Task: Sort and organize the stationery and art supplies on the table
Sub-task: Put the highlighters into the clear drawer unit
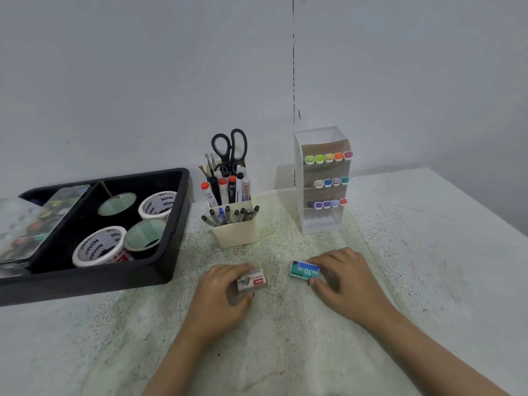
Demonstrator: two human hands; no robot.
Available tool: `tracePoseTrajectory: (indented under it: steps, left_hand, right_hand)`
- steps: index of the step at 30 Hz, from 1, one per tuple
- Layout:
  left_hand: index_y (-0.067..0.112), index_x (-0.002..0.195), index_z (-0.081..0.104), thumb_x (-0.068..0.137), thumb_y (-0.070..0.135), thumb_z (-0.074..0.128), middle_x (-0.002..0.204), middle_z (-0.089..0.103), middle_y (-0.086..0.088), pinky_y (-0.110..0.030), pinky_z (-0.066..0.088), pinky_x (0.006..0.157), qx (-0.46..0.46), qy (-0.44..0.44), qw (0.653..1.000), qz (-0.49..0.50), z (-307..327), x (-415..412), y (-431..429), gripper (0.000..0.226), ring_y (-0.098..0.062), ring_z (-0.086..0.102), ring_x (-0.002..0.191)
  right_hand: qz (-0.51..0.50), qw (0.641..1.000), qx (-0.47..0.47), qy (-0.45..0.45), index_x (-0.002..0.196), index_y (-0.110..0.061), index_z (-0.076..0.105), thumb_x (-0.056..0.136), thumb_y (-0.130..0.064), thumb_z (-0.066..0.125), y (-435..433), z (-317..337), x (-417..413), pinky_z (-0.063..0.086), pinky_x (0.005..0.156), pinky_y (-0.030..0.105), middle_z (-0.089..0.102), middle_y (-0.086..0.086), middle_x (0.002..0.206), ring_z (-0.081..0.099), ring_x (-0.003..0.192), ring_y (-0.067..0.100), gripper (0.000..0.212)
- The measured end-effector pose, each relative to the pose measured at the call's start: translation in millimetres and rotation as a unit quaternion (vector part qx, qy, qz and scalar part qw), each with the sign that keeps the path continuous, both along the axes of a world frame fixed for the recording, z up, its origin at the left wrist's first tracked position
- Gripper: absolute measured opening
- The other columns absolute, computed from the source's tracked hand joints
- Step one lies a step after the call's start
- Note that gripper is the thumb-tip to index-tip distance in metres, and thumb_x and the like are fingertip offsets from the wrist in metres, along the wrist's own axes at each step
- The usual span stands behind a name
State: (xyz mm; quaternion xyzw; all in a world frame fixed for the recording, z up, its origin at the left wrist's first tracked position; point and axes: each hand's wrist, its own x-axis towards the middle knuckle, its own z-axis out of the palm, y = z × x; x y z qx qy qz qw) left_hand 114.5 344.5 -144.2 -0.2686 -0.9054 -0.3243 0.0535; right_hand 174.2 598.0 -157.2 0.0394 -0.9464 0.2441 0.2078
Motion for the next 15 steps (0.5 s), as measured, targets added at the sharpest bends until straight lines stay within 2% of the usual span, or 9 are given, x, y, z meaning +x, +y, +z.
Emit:
tracePoseTrajectory:
  steps: [4,7,9,12,15]
  left_hand:
    - [0.034,0.116,0.062,0.077,0.01,0.071,0.103,0.052,0.034,-0.014,0.04,0.09,0.018,-0.014,1.0,0.002,1,3,0,0.047,0.009,0.05,0.101]
    - [0.028,0.118,0.063,0.079,0.01,0.069,0.103,0.053,0.027,-0.009,0.037,0.083,0.025,-0.03,0.999,0.004,0,4,10,0.043,0.008,0.049,0.1]
    - [0.025,0.12,0.062,0.081,0.01,0.068,0.103,0.049,0.024,-0.005,0.038,0.082,0.043,-0.035,0.998,0.012,1,5,18,0.042,0.01,0.048,0.098]
    - [0.025,0.121,0.062,0.084,0.013,0.067,0.102,0.049,0.023,-0.007,0.042,0.082,0.086,-0.026,0.996,0.025,3,10,32,0.039,0.011,0.049,0.096]
    - [0.021,0.115,0.066,0.083,0.012,0.069,0.1,0.052,0.022,-0.002,0.037,0.08,0.116,0.003,0.993,0.025,6,13,48,0.033,0.009,0.05,0.096]
  right_hand:
    - [0.031,0.999,0.004,-0.011,0.107,-0.033,0.068,0.076,-0.049,0.051,-2,0,0,0.029,0.081,0.017,0.065,-0.021,0.093,0.052,0.088,0.003,0.038]
    - [0.02,1.0,-0.015,0.005,0.103,-0.032,0.07,0.075,-0.046,0.051,-3,-2,-1,0.029,0.079,0.018,0.066,-0.019,0.089,0.052,0.085,0.003,0.037]
    - [-0.007,0.999,-0.039,0.026,0.101,-0.032,0.071,0.074,-0.045,0.054,-3,-2,-1,0.033,0.075,0.023,0.066,-0.017,0.087,0.054,0.083,0.005,0.035]
    - [-0.076,0.993,-0.06,0.074,0.095,-0.028,0.073,0.073,-0.042,0.062,0,1,0,0.035,0.074,0.029,0.068,-0.014,0.086,0.058,0.079,0.01,0.029]
    - [-0.149,0.98,-0.081,0.109,0.092,-0.025,0.072,0.075,-0.041,0.068,9,8,1,0.028,0.077,0.028,0.067,-0.015,0.086,0.056,0.079,0.01,0.024]
